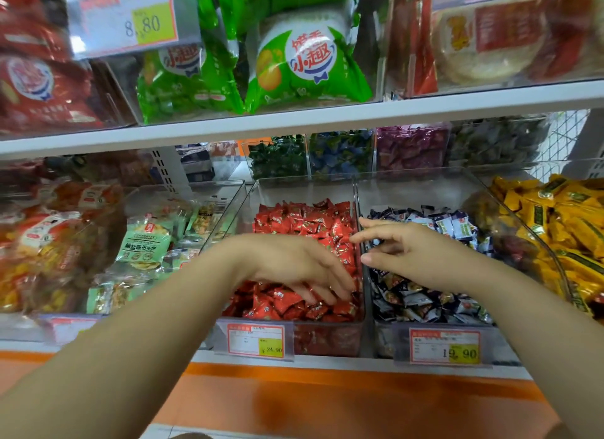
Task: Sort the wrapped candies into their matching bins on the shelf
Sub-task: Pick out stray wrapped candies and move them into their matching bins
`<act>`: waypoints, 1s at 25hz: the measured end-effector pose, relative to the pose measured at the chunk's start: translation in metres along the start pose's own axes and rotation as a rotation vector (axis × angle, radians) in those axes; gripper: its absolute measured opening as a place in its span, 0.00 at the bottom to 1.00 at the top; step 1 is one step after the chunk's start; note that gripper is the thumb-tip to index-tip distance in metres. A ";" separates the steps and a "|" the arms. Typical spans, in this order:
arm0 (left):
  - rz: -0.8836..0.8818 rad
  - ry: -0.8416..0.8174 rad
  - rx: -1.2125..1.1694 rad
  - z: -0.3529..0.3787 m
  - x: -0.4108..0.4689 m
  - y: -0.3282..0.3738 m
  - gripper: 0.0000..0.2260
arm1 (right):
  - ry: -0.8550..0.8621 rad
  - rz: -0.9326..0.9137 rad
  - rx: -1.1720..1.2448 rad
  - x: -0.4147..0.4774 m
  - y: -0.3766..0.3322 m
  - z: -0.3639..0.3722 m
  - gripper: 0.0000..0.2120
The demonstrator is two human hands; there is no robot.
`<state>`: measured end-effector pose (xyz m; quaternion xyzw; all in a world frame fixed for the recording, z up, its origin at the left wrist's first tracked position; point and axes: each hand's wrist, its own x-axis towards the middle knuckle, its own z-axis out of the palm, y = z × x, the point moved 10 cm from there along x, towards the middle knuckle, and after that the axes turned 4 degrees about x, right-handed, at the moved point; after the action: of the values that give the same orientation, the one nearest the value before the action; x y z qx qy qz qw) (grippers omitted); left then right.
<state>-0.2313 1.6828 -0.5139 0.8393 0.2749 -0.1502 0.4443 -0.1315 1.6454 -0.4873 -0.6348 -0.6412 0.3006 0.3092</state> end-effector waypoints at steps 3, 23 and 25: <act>-0.093 -0.072 0.162 0.023 0.023 -0.014 0.19 | 0.007 0.006 -0.016 0.000 0.000 0.000 0.15; -0.003 0.406 -0.144 -0.066 0.031 -0.027 0.19 | -0.027 -0.007 -0.036 0.000 0.000 -0.001 0.15; -0.008 0.270 -0.055 -0.042 0.037 -0.018 0.14 | -0.028 -0.006 -0.038 0.000 -0.001 -0.001 0.15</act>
<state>-0.2125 1.7380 -0.5205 0.8383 0.3396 -0.0300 0.4254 -0.1316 1.6453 -0.4859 -0.6345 -0.6528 0.2964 0.2889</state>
